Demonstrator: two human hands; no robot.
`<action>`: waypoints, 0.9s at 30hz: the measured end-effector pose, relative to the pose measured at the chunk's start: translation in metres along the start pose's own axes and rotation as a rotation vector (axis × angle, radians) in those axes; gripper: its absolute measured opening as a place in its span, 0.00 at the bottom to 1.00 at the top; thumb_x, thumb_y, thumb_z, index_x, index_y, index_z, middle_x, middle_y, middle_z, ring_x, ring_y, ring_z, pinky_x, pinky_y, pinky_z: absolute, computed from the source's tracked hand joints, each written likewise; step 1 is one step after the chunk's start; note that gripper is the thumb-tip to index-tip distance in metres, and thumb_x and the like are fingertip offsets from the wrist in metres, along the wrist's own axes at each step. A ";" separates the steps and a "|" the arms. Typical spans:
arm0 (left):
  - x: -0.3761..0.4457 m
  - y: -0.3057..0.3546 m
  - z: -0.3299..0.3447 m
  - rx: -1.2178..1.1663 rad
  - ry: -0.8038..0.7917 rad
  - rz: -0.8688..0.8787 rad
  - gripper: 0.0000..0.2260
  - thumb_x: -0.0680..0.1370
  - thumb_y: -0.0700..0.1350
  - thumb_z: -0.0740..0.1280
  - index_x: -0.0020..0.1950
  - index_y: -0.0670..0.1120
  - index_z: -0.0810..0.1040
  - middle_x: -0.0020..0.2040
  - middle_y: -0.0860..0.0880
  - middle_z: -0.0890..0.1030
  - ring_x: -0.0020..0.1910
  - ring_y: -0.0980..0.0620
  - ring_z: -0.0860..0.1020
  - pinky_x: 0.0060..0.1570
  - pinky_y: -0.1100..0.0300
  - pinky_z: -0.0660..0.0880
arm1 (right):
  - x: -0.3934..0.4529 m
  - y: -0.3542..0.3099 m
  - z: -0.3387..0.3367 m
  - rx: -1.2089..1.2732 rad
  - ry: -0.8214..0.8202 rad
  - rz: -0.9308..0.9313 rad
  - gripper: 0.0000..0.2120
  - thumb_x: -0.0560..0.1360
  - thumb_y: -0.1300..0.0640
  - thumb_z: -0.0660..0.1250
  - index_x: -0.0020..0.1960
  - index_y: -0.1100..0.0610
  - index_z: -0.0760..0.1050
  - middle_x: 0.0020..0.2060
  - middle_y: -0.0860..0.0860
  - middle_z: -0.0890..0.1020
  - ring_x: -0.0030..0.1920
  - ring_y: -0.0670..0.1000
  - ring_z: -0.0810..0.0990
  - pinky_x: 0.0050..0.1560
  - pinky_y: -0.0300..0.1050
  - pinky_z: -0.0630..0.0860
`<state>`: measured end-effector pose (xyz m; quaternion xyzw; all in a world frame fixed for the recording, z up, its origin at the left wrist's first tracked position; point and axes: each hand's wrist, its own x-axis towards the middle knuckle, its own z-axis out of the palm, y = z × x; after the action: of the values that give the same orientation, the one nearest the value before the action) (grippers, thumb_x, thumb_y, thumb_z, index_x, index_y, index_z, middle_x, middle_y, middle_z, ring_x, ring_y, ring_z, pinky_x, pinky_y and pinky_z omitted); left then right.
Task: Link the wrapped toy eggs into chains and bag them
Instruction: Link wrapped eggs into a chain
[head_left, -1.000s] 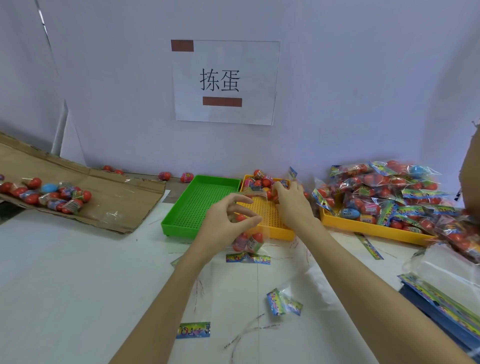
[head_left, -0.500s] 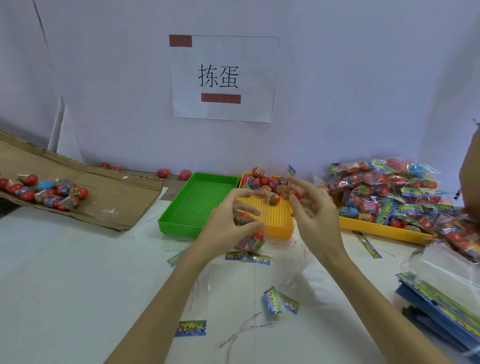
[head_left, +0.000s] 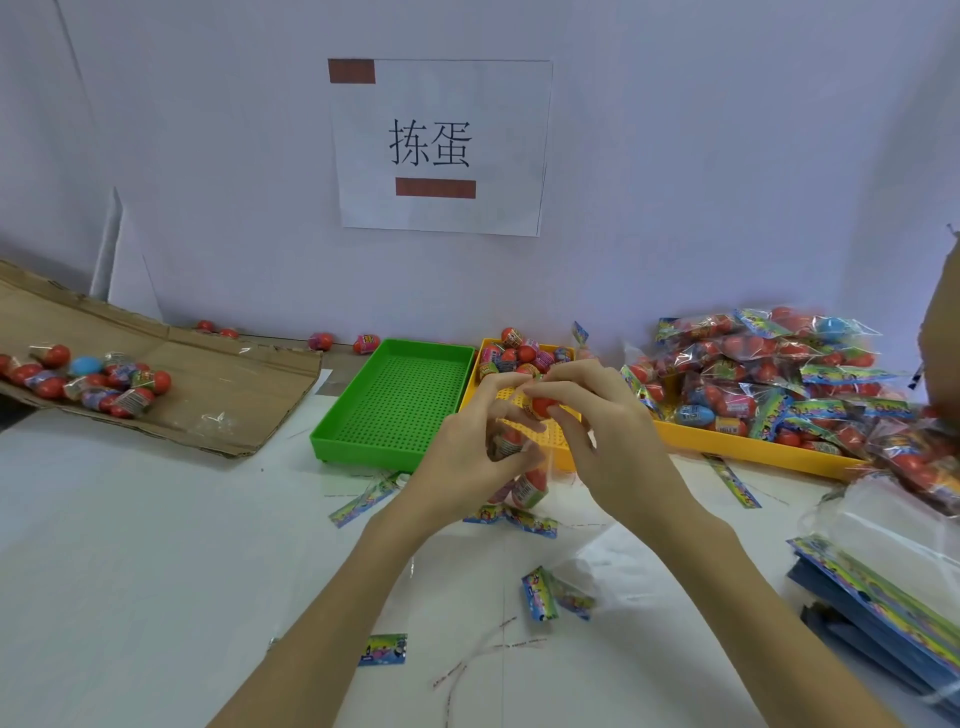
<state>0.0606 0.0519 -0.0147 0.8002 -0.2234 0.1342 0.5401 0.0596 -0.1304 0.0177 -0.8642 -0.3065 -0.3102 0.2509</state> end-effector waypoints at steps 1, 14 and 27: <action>0.000 0.000 0.000 0.002 -0.001 -0.005 0.29 0.77 0.41 0.77 0.74 0.52 0.69 0.52 0.55 0.86 0.49 0.54 0.85 0.54 0.58 0.79 | 0.000 0.000 0.000 0.027 -0.003 0.010 0.12 0.80 0.68 0.67 0.60 0.59 0.83 0.58 0.53 0.81 0.60 0.55 0.77 0.60 0.41 0.74; -0.002 0.004 -0.001 0.059 0.033 -0.034 0.29 0.75 0.42 0.79 0.73 0.53 0.72 0.55 0.54 0.85 0.51 0.53 0.83 0.56 0.56 0.78 | 0.000 -0.003 -0.007 0.041 -0.163 -0.034 0.14 0.81 0.60 0.69 0.66 0.53 0.81 0.58 0.48 0.83 0.60 0.50 0.77 0.61 0.43 0.77; -0.001 -0.003 0.003 0.002 0.010 -0.020 0.34 0.74 0.41 0.79 0.75 0.55 0.68 0.59 0.54 0.85 0.51 0.55 0.84 0.60 0.48 0.79 | -0.004 -0.002 -0.003 -0.209 -0.164 -0.047 0.13 0.81 0.56 0.69 0.65 0.51 0.80 0.72 0.56 0.72 0.70 0.59 0.70 0.62 0.53 0.78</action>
<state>0.0609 0.0506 -0.0184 0.8022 -0.2125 0.1332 0.5418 0.0544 -0.1323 0.0170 -0.9008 -0.3120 -0.2744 0.1263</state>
